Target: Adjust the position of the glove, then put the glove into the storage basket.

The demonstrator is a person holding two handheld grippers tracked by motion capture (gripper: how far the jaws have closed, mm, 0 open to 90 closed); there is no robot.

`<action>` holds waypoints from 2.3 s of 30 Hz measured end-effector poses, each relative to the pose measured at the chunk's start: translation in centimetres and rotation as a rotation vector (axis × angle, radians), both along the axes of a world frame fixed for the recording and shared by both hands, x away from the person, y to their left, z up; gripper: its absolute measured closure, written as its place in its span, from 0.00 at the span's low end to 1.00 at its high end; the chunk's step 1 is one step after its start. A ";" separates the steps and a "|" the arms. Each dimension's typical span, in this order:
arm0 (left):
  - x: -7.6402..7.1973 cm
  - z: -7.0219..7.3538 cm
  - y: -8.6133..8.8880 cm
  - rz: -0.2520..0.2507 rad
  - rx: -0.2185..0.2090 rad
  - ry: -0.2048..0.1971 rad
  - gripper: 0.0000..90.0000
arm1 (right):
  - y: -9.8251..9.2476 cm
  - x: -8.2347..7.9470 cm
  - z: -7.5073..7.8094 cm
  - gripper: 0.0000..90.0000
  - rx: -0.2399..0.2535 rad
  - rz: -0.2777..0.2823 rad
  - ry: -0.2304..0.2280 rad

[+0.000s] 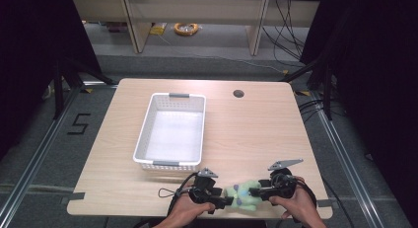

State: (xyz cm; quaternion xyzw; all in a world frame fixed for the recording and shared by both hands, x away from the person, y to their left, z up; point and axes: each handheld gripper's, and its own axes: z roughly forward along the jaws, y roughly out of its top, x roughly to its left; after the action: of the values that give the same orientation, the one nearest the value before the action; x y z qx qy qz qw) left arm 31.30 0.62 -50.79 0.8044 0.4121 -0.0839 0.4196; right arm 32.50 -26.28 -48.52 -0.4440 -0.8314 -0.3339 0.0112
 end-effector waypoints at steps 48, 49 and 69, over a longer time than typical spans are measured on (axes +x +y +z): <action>0.5 0.1 -0.6 -0.101 -0.042 -0.033 0.83 | -0.5 -0.5 -1.3 0.79 0.166 0.041 0.034; 0.4 0.2 -0.5 -0.097 -0.038 -0.041 0.83 | -0.4 -0.7 -1.2 0.79 0.183 0.030 0.062; -0.2 2.9 2.3 -0.103 -0.083 -0.086 0.83 | 1.7 -0.8 1.2 0.81 0.207 0.071 -0.002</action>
State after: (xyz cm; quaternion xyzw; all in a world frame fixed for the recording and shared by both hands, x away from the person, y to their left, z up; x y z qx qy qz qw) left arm 31.09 2.92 -47.91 0.8092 0.3480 -0.0877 0.4652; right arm 31.75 -24.59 -47.32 -0.4105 -0.8075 -0.4180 0.0680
